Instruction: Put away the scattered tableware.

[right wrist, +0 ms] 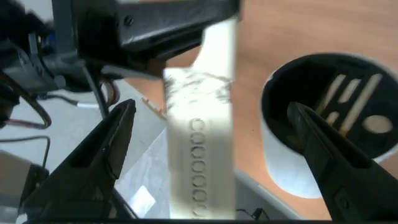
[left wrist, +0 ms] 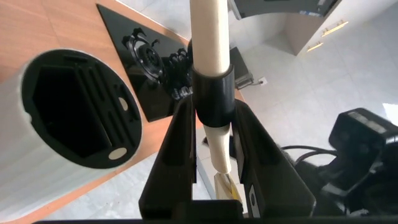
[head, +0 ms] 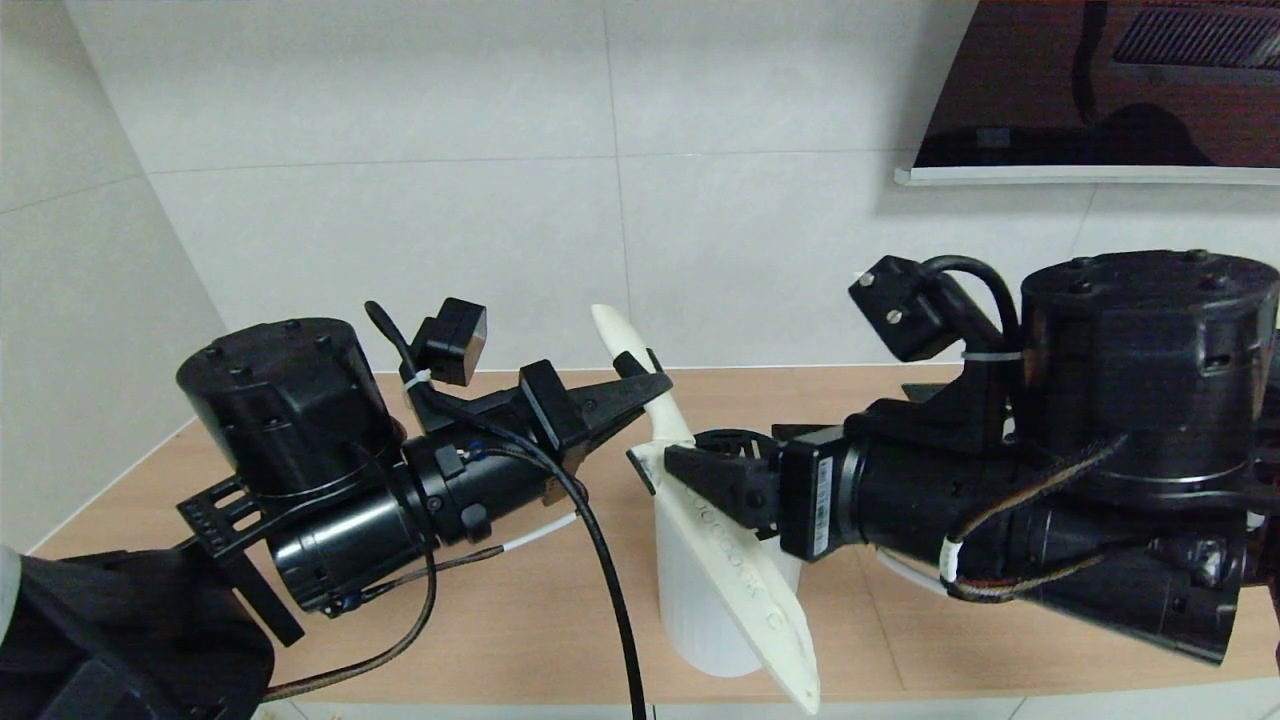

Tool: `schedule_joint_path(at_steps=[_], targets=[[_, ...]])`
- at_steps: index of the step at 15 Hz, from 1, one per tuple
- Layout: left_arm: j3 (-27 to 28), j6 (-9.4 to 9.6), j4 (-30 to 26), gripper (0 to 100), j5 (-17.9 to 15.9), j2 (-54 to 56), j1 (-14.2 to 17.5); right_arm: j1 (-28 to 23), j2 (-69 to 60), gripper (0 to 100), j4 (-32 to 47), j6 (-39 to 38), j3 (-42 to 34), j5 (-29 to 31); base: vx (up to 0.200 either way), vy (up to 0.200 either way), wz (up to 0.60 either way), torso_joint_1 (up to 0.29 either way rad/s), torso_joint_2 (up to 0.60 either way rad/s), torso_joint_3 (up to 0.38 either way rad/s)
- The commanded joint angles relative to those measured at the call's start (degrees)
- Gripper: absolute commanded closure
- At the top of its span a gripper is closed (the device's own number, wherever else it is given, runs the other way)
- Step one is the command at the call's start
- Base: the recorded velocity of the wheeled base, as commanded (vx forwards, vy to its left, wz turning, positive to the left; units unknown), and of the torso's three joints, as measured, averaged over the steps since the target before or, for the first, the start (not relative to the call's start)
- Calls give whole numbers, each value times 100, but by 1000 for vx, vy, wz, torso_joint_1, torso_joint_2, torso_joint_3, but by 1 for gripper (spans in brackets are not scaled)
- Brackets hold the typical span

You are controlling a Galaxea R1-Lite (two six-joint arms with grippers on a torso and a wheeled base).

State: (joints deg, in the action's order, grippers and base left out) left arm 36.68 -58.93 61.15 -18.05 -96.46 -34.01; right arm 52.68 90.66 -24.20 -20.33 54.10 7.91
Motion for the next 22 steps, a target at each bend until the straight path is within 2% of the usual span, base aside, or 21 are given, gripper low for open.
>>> schedule_joint_path(at_steps=[1,2,3,5,6,7,8,9,14,16,17,18,21,22], targets=[[6,31,-42,100,-5,163,9,-513,-330,0,38,12,-5,-9,0,0,0,0,0,0],[6,48,-77,100,-5,225,9,-645,-400,0,56,12,-22,-18,0,0,0,0,0,0],[67,101,-261,100,-5,497,17,-996,-602,0,108,21,-128,-70,0,0,0,0,0,0],[384,294,-973,100,48,822,149,-1383,-593,0,152,21,-163,-202,0,0,0,0,0,0],[726,373,-1615,100,382,945,176,-1444,-523,0,152,21,-172,-211,0,0,0,0,0,0],[911,409,-1905,100,601,972,176,-1453,-479,0,152,21,-172,-211,0,0,0,0,0,0],[1350,549,-2590,100,1199,998,167,-1453,-391,0,152,29,-181,-185,0,0,0,0,0,0],[1447,672,-2766,100,1375,1007,149,-1453,-365,0,152,29,-172,-176,0,0,0,0,0,0],[2071,2193,-2995,100,2623,893,-229,-1462,-233,0,152,38,-181,-150,0,0,0,0,0,0],[2238,3309,-2968,100,3502,796,-536,-1462,-233,0,143,47,-181,-141,0,0,0,0,0,0],[2291,3555,-2977,100,3634,805,-659,-1479,-233,0,152,47,-181,-141,0,0,0,0,0,0],[2291,3696,-2968,100,3713,796,-809,-1541,-224,0,143,82,-181,-141,0,0,0,0,0,0],[2133,3907,-2836,100,4152,690,-1187,-1611,-224,0,117,196,-172,-150,0,0,0,0,0,0],[2054,4161,-2459,100,4425,585,-1336,-1611,-207,0,117,196,-172,-150,0,0,0,0,0,0]])
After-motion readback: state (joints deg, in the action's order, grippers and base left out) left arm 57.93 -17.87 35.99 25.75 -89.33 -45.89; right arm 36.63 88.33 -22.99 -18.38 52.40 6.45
